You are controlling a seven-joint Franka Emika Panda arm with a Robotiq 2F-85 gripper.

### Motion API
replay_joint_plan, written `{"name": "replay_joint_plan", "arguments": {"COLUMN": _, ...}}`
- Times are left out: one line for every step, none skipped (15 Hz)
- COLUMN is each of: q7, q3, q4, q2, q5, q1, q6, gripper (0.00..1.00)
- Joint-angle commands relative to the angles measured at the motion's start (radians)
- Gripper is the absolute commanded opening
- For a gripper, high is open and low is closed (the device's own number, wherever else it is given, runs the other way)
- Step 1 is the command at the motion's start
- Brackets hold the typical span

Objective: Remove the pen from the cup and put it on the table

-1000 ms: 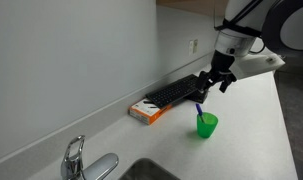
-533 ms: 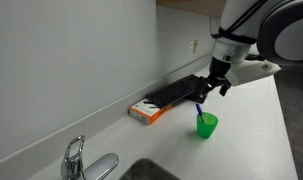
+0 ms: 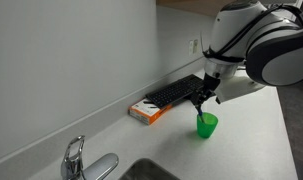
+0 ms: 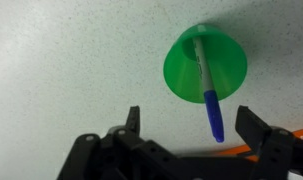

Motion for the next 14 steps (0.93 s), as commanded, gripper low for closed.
{"name": "replay_joint_plan", "arguments": {"q7": 0.084, "q3": -0.047, "q4": 0.040, "q2": 0.060, "q5": -0.066, "q1": 0.044, "q6": 0.062, "gripper": 1.00}}
{"name": "replay_joint_plan", "arguments": {"q7": 0.092, "q3": -0.055, "q4": 0.046, "q2": 0.070, "q5": -0.071, "q1": 0.051, "q6": 0.070, "gripper": 1.00}}
{"name": "replay_joint_plan", "arguments": {"q7": 0.100, "q3": -0.063, "q4": 0.051, "q2": 0.080, "q5": -0.075, "q1": 0.060, "q6": 0.078, "gripper": 0.87}}
{"name": "replay_joint_plan", "arguments": {"q7": 0.107, "q3": -0.071, "q4": 0.055, "q2": 0.087, "q5": -0.078, "q1": 0.068, "q6": 0.085, "gripper": 0.72}}
{"name": "replay_joint_plan", "arguments": {"q7": 0.110, "q3": -0.077, "q4": 0.060, "q2": 0.096, "q5": -0.080, "q1": 0.075, "q6": 0.094, "gripper": 0.66}}
{"name": "replay_joint_plan", "arguments": {"q7": 0.114, "q3": -0.084, "q4": 0.064, "q2": 0.103, "q5": -0.079, "q1": 0.082, "q6": 0.098, "gripper": 0.56}}
{"name": "replay_joint_plan", "arguments": {"q7": 0.117, "q3": -0.090, "q4": 0.066, "q2": 0.108, "q5": -0.079, "q1": 0.090, "q6": 0.103, "gripper": 0.49}}
{"name": "replay_joint_plan", "arguments": {"q7": 0.117, "q3": -0.096, "q4": 0.066, "q2": 0.107, "q5": -0.079, "q1": 0.096, "q6": 0.104, "gripper": 0.42}}
{"name": "replay_joint_plan", "arguments": {"q7": 0.121, "q3": -0.101, "q4": 0.062, "q2": 0.101, "q5": -0.085, "q1": 0.103, "q6": 0.106, "gripper": 0.33}}
{"name": "replay_joint_plan", "arguments": {"q7": 0.119, "q3": -0.106, "q4": 0.057, "q2": 0.093, "q5": -0.085, "q1": 0.108, "q6": 0.105, "gripper": 0.26}}
{"name": "replay_joint_plan", "arguments": {"q7": 0.121, "q3": -0.109, "q4": 0.049, "q2": 0.076, "q5": -0.087, "q1": 0.114, "q6": 0.097, "gripper": 0.17}}
{"name": "replay_joint_plan", "arguments": {"q7": 0.120, "q3": -0.112, "q4": 0.040, "q2": 0.061, "q5": -0.090, "q1": 0.117, "q6": 0.095, "gripper": 0.10}}
{"name": "replay_joint_plan", "arguments": {"q7": 0.123, "q3": -0.114, "q4": 0.022, "q2": 0.030, "q5": -0.096, "q1": 0.120, "q6": 0.087, "gripper": 0.01}}
{"name": "replay_joint_plan", "arguments": {"q7": 0.116, "q3": -0.114, "q4": 0.005, "q2": -0.001, "q5": -0.095, "q1": 0.120, "q6": 0.079, "gripper": 0.00}}
